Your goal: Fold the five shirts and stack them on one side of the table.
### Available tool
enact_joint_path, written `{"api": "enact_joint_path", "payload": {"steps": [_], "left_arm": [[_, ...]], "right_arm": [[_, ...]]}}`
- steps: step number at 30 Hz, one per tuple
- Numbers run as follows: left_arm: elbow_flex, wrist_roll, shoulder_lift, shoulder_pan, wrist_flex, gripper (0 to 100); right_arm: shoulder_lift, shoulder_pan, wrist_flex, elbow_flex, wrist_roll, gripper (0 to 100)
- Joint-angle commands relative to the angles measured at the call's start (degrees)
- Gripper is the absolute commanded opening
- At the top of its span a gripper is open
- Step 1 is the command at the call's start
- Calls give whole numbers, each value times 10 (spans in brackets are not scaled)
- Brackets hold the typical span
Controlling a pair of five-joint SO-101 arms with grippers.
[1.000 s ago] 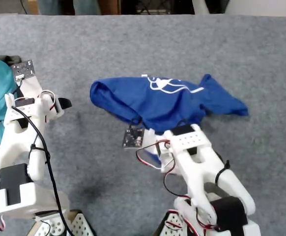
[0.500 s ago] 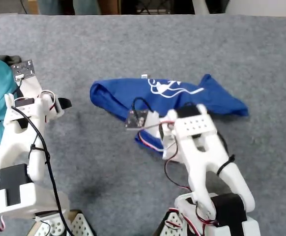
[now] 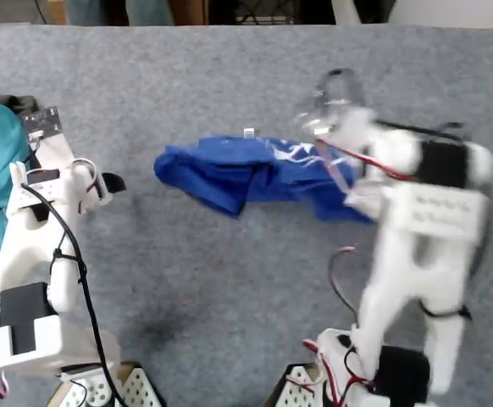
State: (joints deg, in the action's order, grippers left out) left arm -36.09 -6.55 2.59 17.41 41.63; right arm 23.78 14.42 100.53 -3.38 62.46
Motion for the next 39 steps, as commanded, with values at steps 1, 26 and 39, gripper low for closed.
{"api": "enact_joint_path", "payload": {"steps": [1,26,39], "left_arm": [[62,-4,8,-53,51,328],[87,289,8,-476,226,310],[72,233,-76,-400,30,223]], "right_arm": [[30,125,-16,-44,-3,14],[-29,176,-672,563,-173,14],[-29,177,-874,720,-262,14]]}}
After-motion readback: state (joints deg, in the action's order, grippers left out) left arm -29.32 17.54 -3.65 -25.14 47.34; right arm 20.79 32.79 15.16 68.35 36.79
